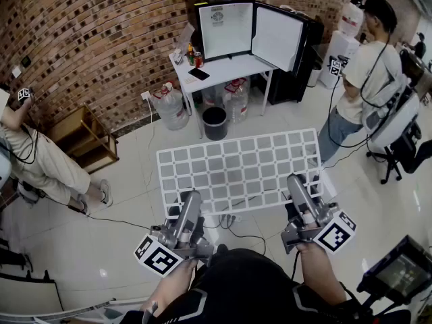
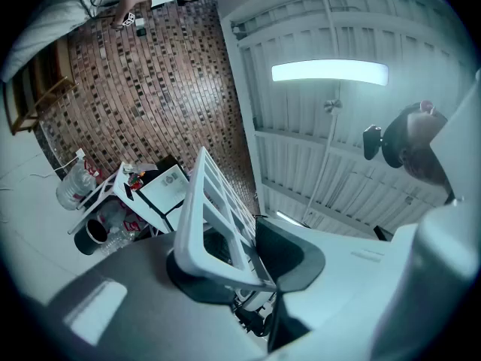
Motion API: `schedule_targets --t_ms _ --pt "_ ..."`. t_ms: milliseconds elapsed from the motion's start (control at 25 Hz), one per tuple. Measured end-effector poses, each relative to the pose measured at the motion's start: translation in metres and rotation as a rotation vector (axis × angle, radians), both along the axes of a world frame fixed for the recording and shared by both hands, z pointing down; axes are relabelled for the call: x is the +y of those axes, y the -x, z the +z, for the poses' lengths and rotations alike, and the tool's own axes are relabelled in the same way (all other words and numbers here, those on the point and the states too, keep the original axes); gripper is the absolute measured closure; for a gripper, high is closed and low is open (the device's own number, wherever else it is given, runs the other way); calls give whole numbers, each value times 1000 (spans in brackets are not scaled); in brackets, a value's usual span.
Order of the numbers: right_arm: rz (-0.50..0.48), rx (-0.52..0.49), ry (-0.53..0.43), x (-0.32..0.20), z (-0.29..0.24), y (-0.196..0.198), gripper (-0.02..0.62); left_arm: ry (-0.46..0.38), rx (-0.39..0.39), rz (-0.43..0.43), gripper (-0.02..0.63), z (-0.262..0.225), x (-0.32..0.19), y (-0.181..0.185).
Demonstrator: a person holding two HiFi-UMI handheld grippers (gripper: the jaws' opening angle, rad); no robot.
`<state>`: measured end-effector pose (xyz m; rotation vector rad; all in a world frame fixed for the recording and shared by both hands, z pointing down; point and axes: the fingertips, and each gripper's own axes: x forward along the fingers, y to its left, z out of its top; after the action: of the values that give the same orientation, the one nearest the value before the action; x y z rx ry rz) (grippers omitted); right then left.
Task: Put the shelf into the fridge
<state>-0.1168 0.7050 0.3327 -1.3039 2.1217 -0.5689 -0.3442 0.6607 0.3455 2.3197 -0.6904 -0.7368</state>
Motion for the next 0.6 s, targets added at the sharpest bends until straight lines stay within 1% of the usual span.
schedule_targets --t_ms 160,280,440,600 --pt "13 12 1 -19 -4 13 488 1 6 5 517 -3 -20 15" --pt "22 10 2 -26 1 26 488 -1 4 23 517 2 -30 26" --pt "38 10 26 -31 8 37 489 5 0 52 514 11 -41 34" --pt "37 42 28 -42 0 37 489 23 34 45 515 11 -48 37"
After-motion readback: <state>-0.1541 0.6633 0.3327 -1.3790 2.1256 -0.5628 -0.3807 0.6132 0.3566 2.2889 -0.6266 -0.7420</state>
